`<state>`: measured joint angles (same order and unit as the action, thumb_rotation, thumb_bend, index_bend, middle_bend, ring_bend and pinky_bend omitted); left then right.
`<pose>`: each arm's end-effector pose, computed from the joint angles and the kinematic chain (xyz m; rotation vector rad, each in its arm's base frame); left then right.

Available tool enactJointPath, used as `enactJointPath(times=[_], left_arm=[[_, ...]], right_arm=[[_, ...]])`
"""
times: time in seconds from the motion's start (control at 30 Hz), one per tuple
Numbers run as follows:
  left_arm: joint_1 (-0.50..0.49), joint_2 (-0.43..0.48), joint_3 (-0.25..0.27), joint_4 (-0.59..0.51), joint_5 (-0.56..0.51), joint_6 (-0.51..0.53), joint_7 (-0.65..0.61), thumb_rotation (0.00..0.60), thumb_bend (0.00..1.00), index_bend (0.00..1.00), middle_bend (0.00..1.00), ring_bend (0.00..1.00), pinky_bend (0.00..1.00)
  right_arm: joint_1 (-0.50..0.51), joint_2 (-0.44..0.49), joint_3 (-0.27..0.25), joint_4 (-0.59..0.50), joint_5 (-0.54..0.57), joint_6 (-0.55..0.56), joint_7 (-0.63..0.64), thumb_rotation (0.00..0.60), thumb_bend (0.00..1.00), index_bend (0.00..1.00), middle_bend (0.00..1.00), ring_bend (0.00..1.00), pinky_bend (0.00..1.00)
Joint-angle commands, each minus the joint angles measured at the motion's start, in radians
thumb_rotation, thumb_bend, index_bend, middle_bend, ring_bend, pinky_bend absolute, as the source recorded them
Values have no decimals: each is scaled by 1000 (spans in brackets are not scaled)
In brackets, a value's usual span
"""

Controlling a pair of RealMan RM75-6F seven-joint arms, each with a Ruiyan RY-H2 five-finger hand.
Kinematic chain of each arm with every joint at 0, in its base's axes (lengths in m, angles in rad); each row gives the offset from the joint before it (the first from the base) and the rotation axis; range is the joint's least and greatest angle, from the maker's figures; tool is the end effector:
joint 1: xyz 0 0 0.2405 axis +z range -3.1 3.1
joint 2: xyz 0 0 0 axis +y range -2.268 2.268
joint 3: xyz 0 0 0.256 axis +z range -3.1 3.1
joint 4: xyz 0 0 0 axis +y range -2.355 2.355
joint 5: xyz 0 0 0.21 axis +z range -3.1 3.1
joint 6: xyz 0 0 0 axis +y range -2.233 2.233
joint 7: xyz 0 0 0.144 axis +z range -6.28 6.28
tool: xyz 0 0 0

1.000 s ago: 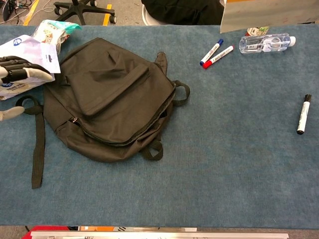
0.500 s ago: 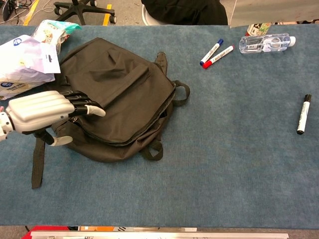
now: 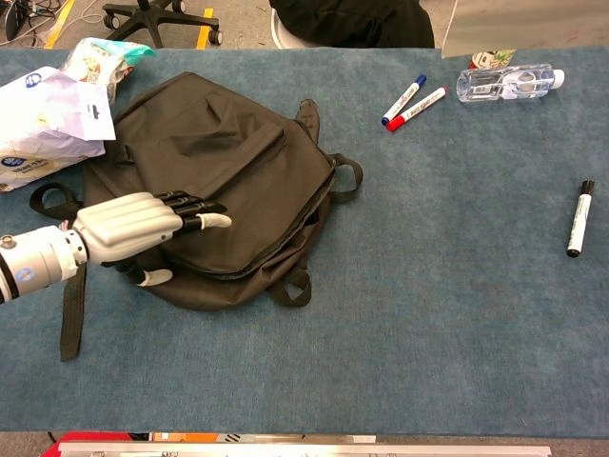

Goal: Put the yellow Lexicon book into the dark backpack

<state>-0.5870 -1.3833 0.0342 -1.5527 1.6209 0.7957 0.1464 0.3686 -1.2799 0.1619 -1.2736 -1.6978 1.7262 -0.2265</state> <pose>-0.2076 0.2486 -0.0203 -2.3445 -0.8626 -0.7134 -0.2443 -0.2756 0.1719 1.4493 -0.0838 1.1134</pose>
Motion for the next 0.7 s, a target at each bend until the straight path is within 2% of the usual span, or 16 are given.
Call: enactJointPath(times=[0.03, 0.5, 0.6, 0.7], left_arm=[[-7, -22, -3, 15, -19, 0, 5, 600, 295, 0, 0, 6, 70], [-33, -142, -42, 73, -98, 30, -43, 600, 289, 14, 15, 23, 72], [-34, -177, -60, 99, -110, 56, -77, 600, 284, 54, 59, 71, 73], [-32, -211, -74, 137, -106, 99, -106, 600, 284, 122, 147, 177, 100]], right_arm=[[-4, 2, 2, 0, 3, 1, 3, 600, 327, 823, 778, 662, 664], [-26, 13, 16, 2, 17, 12, 27, 600, 326, 828, 778, 662, 664], [-28, 13, 20, 6, 18, 13, 31, 600, 325, 832, 778, 663, 664], [-29, 13, 23, 8, 20, 12, 36, 600, 325, 833, 778, 664, 664]])
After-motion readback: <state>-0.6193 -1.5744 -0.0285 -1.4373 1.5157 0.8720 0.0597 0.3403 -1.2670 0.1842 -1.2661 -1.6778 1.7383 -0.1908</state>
